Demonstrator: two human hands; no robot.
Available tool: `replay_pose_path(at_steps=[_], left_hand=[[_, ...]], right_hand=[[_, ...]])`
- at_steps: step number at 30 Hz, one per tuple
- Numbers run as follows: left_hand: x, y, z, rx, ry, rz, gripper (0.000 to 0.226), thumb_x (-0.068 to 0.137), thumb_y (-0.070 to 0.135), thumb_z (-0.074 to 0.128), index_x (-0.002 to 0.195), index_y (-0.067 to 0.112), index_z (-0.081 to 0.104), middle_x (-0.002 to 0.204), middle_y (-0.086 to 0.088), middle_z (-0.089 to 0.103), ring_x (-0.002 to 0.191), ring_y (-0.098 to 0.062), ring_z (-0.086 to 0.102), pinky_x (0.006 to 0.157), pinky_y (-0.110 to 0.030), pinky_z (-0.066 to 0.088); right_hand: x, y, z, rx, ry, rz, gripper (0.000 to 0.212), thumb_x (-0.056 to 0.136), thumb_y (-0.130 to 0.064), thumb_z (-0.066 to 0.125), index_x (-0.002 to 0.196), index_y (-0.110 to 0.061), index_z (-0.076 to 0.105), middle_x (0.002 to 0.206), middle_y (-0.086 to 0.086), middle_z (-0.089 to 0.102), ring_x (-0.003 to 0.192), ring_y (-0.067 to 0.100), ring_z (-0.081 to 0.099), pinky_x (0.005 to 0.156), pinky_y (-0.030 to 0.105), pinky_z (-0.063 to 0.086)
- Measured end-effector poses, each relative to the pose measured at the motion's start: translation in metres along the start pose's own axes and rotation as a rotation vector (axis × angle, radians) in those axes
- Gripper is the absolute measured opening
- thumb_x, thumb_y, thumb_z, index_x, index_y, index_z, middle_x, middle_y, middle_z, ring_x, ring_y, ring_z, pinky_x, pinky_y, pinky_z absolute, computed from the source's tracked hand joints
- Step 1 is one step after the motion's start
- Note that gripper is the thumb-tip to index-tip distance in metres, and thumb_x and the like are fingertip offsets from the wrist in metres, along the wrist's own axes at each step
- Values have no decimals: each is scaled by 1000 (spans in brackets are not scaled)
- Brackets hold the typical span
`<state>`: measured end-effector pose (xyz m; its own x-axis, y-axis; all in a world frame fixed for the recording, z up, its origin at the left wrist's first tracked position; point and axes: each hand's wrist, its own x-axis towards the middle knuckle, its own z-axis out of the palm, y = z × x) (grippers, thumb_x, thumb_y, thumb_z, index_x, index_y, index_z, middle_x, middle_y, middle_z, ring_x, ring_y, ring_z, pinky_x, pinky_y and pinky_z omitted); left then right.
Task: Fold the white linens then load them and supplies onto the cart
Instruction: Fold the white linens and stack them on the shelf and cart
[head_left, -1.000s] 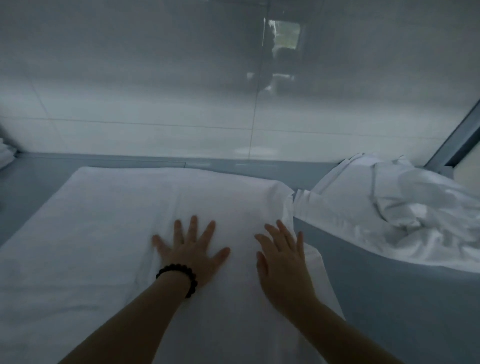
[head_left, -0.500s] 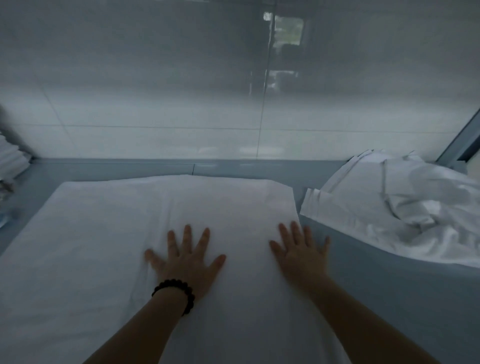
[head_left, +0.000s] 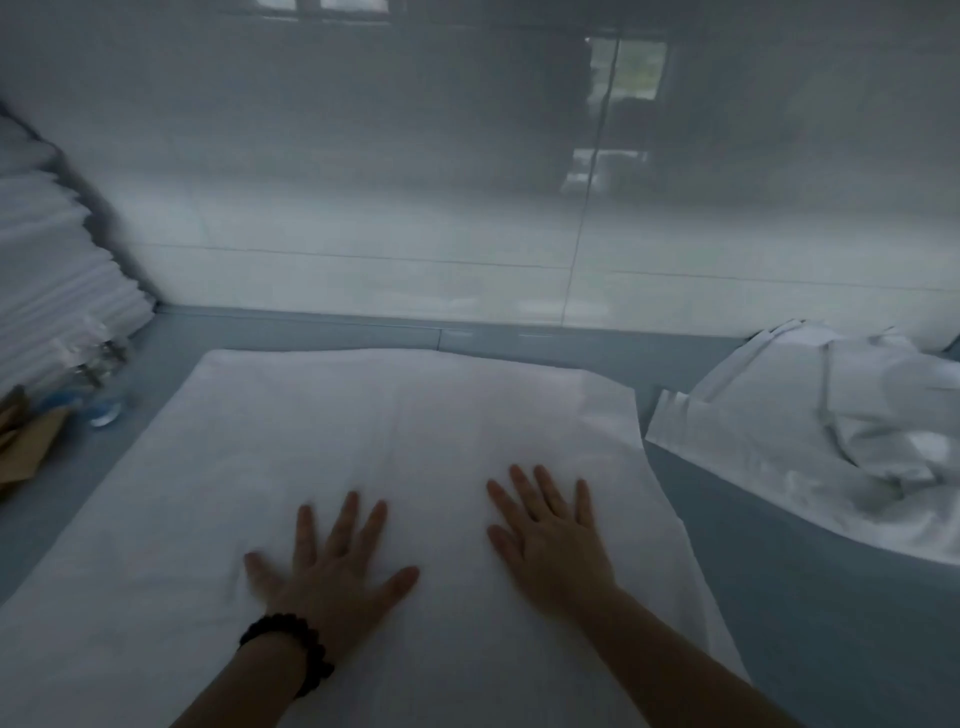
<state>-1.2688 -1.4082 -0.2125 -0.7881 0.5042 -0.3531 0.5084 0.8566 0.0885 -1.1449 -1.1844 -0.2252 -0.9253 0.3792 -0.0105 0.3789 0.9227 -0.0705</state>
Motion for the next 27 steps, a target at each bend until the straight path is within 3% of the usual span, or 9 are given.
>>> replay_pose_path(at_steps=[3,7,10,15,18,22,27], left_hand=[[-20,-34,0,-1,37,-10,85,68,92,8,125,52,-40,148,16,-37,143,-24,-27,106,-70,-2],[-41,-58,7,5,92,12,84,60,92,-10,127,51,-39,152,11,-33,143,-25,-26,107,-67,-9],[-50,-55,11,18,113,15,83,67,88,-8,136,48,-34,155,8,-29,143,-28,-26,107,-68,-11],[-62,-44,14,-7,98,-32,71,85,75,3,145,45,-21,155,8,-27,142,-30,-27,104,-69,-15],[-71,-46,18,-58,74,40,61,94,61,6,148,41,-16,157,3,-25,143,-28,-27,106,-66,-17],[-67,-102,10,-89,119,50,57,98,55,12,150,41,-8,160,4,-16,145,-25,-20,113,-59,-13],[-39,-198,-7,50,152,149,63,93,66,9,145,45,-20,159,9,-19,145,-21,-21,115,-50,-12]], right_hand=[[-9,-1,-1,-13,-41,25,57,95,-60,7,149,-45,-6,161,-12,-8,147,15,-14,114,53,-14],[-20,0,-8,-19,-82,58,56,97,-58,10,149,-45,-7,160,-13,-10,147,14,-14,115,54,-10],[-24,-14,-23,-16,-173,141,55,99,-53,13,150,-41,-5,161,-9,-9,148,16,-11,114,60,-6],[-38,-109,-36,155,-154,197,53,102,-44,18,152,-36,2,162,-4,-6,147,20,-15,110,67,-6],[-43,-178,-29,236,-134,233,55,102,-41,20,152,-34,0,162,0,-8,147,24,-17,109,67,-5],[-35,-225,-18,256,-151,465,60,100,-48,20,153,-30,-1,161,8,-8,147,30,-11,111,66,-1],[-32,-250,2,127,-64,591,68,94,-60,17,153,-30,2,161,12,3,147,34,-2,110,64,-5]])
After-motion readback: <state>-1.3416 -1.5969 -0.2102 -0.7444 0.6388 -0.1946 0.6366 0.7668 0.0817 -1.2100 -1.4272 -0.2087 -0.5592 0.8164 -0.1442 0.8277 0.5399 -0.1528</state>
